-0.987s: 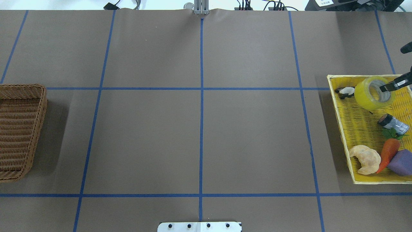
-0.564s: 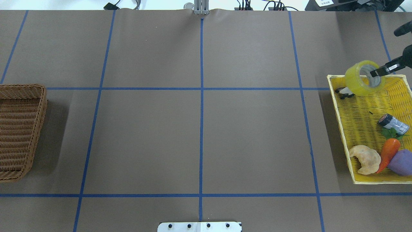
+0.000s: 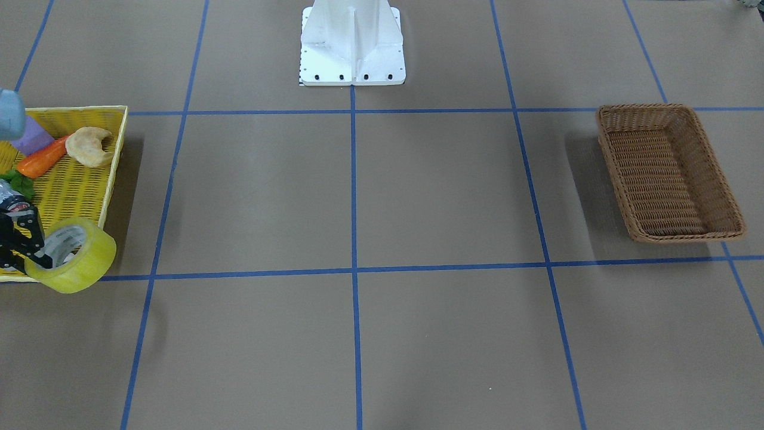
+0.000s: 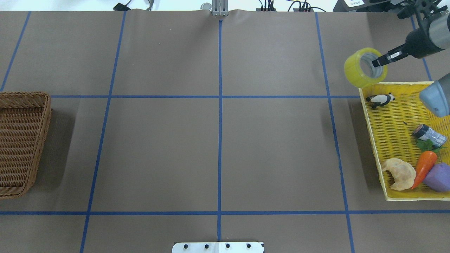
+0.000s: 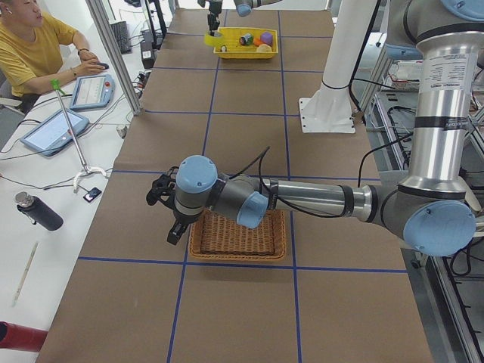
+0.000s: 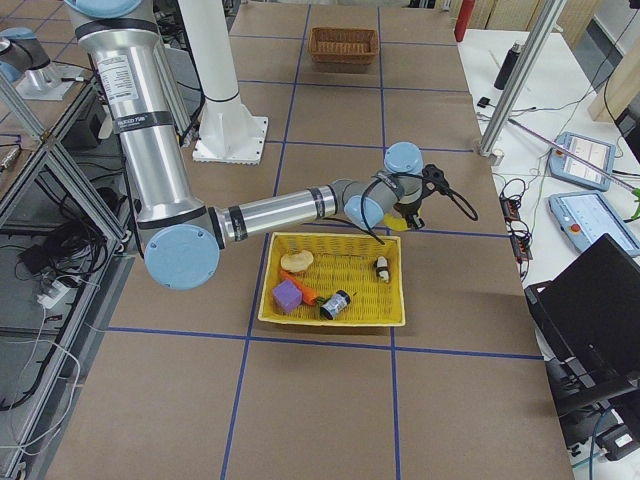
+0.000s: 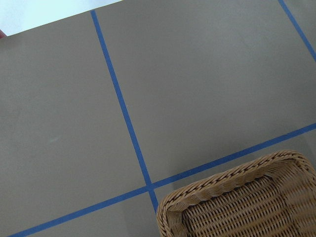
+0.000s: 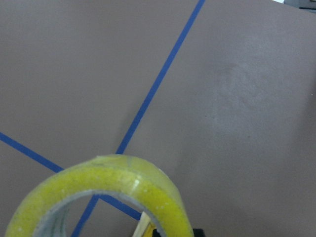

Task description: Move tape to another basket

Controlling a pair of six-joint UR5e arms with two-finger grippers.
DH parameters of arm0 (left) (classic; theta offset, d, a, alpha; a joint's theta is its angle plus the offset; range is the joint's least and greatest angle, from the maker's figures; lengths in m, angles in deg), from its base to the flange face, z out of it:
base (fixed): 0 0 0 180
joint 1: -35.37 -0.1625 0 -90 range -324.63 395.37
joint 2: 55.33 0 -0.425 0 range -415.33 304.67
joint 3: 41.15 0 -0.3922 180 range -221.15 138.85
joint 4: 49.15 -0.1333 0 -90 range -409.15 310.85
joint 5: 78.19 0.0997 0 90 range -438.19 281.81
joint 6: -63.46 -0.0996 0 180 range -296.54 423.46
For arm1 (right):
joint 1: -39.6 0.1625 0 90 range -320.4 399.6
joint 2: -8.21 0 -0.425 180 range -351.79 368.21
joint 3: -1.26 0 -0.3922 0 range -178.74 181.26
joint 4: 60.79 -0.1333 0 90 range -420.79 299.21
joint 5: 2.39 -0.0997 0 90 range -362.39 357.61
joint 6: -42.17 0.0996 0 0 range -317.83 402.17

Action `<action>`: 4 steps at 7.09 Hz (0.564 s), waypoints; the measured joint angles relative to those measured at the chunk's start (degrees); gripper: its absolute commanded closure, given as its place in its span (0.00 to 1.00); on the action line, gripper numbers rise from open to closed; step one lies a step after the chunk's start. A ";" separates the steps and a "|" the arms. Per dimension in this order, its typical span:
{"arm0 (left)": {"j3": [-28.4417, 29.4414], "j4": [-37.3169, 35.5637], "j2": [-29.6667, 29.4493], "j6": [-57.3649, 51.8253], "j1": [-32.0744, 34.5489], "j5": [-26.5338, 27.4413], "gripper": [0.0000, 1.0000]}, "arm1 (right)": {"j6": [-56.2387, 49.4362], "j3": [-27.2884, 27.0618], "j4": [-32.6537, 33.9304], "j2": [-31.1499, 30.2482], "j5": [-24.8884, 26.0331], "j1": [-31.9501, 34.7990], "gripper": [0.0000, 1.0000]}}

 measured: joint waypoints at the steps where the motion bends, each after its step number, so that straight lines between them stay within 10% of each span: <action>1: -0.09 1.04 -0.26 0.39 -0.07 -0.13 0.01 | 2.48 -0.53 -0.03 1.45 0.22 -1.49 1.00; 4: -0.47 4.25 -3.84 9.66 -0.97 -1.45 0.01 | 15.14 -3.43 -0.11 6.66 3.84 -8.38 1.00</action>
